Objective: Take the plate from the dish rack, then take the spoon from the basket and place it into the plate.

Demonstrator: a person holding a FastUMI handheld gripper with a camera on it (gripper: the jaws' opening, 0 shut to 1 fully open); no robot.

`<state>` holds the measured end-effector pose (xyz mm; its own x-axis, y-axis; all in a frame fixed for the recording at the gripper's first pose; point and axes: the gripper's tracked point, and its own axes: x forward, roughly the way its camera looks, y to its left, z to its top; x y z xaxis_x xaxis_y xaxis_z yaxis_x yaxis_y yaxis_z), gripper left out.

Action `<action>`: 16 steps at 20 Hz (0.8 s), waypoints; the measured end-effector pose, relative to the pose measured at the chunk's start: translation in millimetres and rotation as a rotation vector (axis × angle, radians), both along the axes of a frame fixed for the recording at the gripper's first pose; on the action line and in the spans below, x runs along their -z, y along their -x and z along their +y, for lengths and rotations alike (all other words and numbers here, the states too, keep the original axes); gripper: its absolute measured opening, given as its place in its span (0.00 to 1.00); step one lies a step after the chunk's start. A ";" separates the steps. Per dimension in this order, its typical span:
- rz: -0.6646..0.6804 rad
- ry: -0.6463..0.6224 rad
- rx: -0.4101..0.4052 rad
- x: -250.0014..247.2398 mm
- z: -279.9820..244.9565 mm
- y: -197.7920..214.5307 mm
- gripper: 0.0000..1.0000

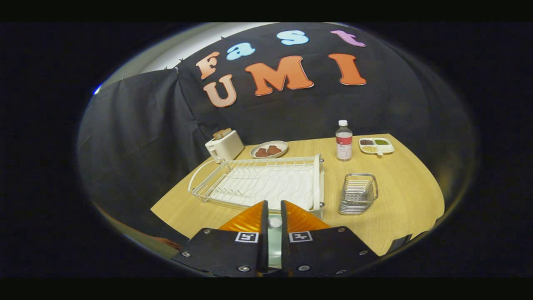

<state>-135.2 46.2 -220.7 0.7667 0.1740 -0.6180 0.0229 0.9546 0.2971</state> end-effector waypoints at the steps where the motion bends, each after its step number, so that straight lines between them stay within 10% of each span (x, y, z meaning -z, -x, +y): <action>1: 0.002 0.000 -0.013 4.1 4.4 -2.8 0.12; 16: 0.138 -0.021 -0.026 51.8 3.5 29.9 0.16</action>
